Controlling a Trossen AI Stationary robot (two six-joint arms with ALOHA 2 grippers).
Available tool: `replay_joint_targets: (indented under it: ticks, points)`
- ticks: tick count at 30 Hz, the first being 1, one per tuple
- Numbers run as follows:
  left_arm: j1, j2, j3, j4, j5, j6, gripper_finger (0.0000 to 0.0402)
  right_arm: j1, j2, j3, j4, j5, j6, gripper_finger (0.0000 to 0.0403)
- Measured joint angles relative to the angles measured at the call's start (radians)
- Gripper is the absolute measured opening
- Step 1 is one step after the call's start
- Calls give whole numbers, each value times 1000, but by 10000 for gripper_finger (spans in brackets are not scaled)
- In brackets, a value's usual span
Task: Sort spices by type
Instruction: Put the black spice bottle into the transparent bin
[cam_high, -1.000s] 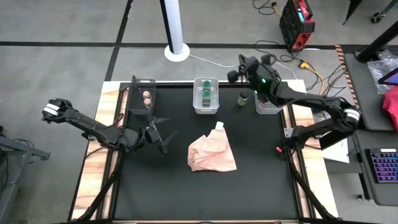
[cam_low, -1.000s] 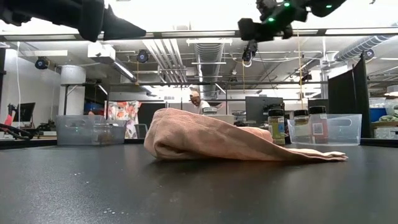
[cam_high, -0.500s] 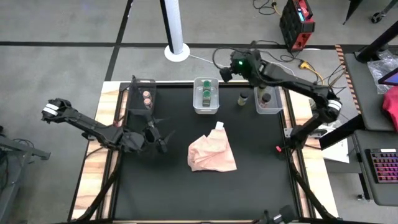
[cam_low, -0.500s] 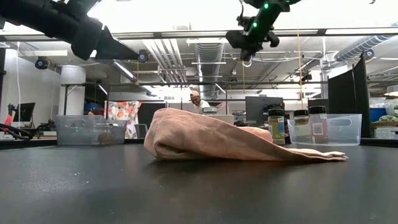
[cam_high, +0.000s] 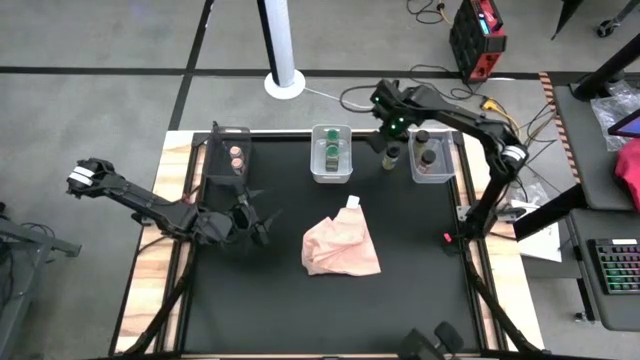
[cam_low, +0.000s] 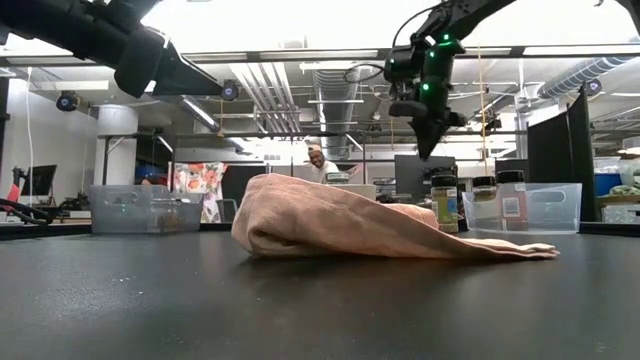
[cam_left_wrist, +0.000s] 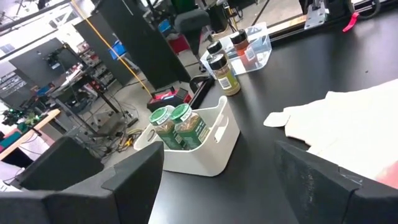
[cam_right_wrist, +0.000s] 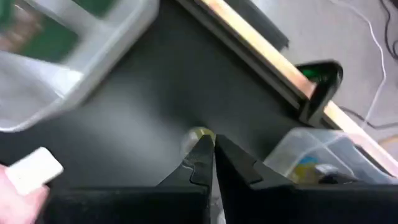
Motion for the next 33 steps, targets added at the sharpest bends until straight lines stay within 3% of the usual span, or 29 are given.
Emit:
replay_joint_targets:
  ticks: [8,15,23,28,33]
  points:
    - [1,0,0,1,0,-20,284,2,-32,6,-28,-1,-6,48]
    - [1,7,0,-1,0,-49,284,1,-37,6,-171,-2,29,153]
    - [1,9,0,-8,0,-78,284,1,-23,-8,-176,-3,57,284]
    - [1,9,0,-18,0,-93,284,1,-7,-35,-156,-4,58,333]
    - [1,10,0,-23,0,-100,284,1,23,-41,-153,-6,58,353]
